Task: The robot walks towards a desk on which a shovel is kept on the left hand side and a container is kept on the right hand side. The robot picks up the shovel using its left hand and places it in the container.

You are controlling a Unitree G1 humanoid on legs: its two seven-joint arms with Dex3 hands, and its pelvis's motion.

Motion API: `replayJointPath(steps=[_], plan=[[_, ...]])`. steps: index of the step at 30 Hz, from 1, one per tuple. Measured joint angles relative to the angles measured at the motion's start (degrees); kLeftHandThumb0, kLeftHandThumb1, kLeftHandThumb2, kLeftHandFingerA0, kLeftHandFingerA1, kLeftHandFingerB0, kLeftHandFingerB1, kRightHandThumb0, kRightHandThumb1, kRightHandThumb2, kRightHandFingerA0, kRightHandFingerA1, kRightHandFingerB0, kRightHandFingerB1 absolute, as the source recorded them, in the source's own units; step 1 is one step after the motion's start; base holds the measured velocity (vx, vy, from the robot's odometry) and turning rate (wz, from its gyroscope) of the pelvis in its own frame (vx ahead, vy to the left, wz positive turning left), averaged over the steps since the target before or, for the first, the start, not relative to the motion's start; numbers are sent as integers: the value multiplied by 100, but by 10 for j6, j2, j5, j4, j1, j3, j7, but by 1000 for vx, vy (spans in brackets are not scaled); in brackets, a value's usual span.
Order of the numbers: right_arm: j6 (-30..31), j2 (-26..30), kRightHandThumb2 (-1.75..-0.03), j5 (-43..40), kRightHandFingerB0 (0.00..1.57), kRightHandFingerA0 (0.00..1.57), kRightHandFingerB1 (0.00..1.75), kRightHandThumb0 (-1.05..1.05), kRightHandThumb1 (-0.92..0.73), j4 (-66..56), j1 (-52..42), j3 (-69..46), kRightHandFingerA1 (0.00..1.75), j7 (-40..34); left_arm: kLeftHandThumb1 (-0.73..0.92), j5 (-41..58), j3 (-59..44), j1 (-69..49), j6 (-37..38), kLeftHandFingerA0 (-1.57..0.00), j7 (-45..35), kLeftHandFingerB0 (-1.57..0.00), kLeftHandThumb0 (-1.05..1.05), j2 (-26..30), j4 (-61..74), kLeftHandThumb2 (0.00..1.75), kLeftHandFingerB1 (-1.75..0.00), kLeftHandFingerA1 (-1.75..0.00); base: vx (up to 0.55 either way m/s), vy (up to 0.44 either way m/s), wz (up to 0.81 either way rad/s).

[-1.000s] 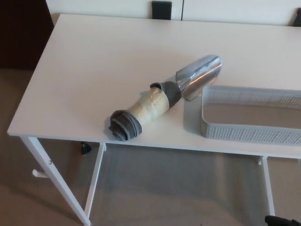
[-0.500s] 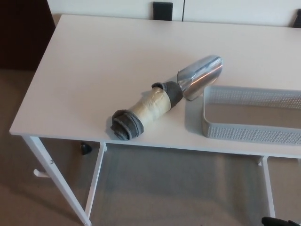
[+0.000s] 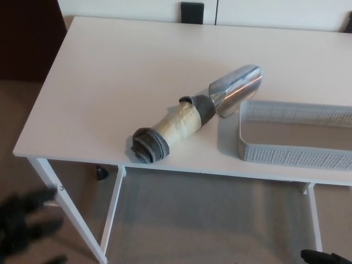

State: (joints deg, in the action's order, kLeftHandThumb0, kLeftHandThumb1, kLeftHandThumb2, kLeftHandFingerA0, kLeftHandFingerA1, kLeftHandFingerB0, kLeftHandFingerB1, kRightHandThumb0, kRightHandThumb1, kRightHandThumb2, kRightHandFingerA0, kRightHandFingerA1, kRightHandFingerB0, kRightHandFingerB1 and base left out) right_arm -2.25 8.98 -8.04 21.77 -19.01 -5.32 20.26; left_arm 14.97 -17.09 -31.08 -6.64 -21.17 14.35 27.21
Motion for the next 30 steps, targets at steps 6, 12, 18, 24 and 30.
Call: replayJointPath(steps=[6, 12, 18, 24, 30], plan=[[1, 0, -55, 1, 46, 61, 42, -17, -52, 0, 8, 3, 48, 0, 49, -4, -12, 152, -7, -35, 10, -32, -78, 48, 45, 57, -35, -48, 0, 0, 0], [2, -2, -62, 3, 41, 55, 45, -26, -48, 0, 12, 5, 51, -1, 48, -24, 25, 305, -21, -27, 14, -23, -59, 67, 47, 55, -29, -34, 0, 0, 0], [4, -3, -62, 8, 40, 52, 44, -27, -49, -1, 15, 7, 50, -1, 43, -65, 96, 441, -34, -18, 17, -13, -67, 64, 12, 72, -35, -40, 0, 0, 0], [5, -3, -62, 9, 42, 55, 45, -26, -48, -3, 16, 10, 50, -1, 43, -113, 184, 561, -50, -16, 24, -9, -70, 47, -65, 73, -35, -41, 0, 0, 0], [6, -3, -63, 10, 42, 56, 46, -28, -47, -10, 16, 13, 51, -2, 19, -165, 274, 655, -71, -1, 35, 0, -36, 19, -160, 84, -48, -48, 0, 0, 0]])
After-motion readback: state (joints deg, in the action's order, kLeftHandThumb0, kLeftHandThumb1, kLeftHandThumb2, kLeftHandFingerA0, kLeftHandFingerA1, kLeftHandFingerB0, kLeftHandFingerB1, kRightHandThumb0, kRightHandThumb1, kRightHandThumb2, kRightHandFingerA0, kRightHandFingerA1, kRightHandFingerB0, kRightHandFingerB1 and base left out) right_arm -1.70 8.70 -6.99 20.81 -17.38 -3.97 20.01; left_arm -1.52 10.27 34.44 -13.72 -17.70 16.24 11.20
